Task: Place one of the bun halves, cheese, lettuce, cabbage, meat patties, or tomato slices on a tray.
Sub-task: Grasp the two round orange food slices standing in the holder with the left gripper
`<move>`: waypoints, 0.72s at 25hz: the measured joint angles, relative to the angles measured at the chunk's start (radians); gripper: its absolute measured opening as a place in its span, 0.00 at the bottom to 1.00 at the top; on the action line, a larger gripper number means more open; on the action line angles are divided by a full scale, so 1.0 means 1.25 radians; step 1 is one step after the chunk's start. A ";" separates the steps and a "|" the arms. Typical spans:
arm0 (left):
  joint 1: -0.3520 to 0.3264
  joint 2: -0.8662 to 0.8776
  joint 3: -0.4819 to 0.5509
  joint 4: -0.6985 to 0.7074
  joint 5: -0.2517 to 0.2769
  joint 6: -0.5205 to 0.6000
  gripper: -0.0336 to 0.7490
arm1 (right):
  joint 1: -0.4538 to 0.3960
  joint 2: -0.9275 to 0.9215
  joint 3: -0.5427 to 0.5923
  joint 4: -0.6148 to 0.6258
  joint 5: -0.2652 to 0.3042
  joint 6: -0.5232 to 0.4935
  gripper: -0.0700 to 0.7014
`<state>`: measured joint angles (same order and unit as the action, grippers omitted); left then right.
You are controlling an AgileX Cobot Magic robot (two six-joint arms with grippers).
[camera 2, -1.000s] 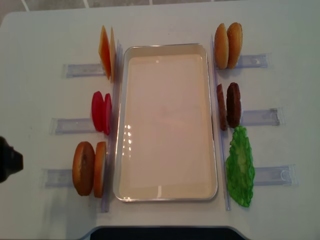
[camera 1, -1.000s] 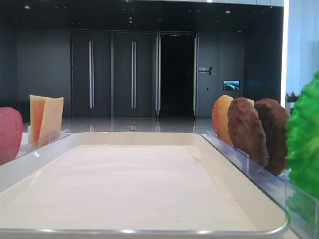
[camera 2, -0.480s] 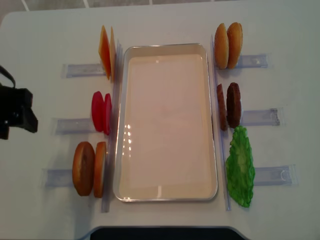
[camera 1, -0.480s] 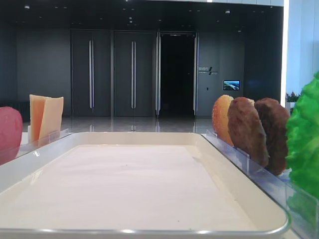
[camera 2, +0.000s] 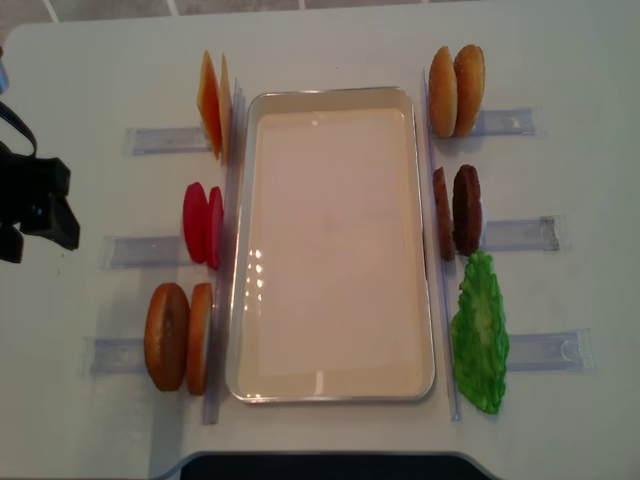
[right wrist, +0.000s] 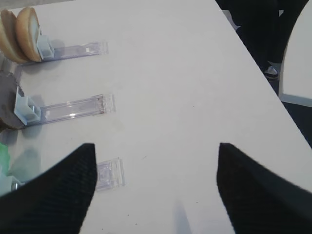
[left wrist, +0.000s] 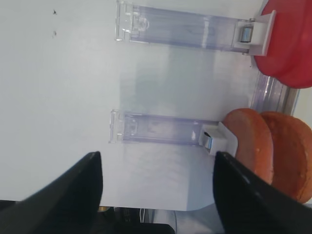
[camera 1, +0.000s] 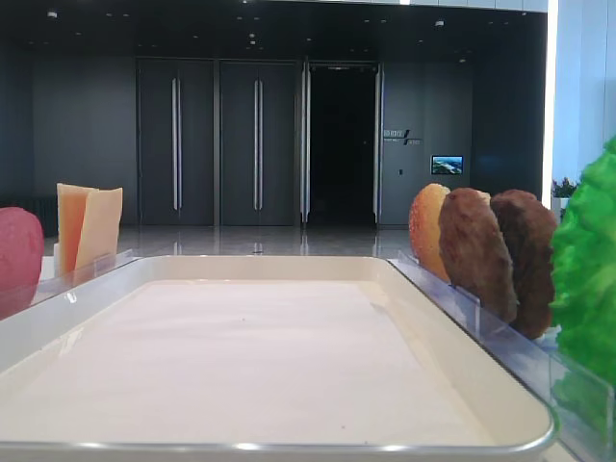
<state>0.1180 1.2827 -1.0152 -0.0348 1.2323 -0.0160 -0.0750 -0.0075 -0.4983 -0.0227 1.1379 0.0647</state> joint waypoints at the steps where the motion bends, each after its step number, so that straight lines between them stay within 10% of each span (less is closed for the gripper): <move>1: 0.000 0.000 0.000 0.000 0.000 0.000 0.73 | 0.000 0.000 0.000 0.000 0.000 0.000 0.76; 11: -0.017 0.001 0.000 0.002 0.000 -0.045 0.73 | 0.000 0.000 0.000 0.000 0.000 0.000 0.76; 18: -0.203 0.001 0.000 0.002 0.000 -0.195 0.73 | 0.000 0.000 0.000 0.000 0.000 0.000 0.76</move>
<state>-0.1357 1.2835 -1.0152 -0.0323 1.2323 -0.2594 -0.0750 -0.0075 -0.4983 -0.0227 1.1379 0.0647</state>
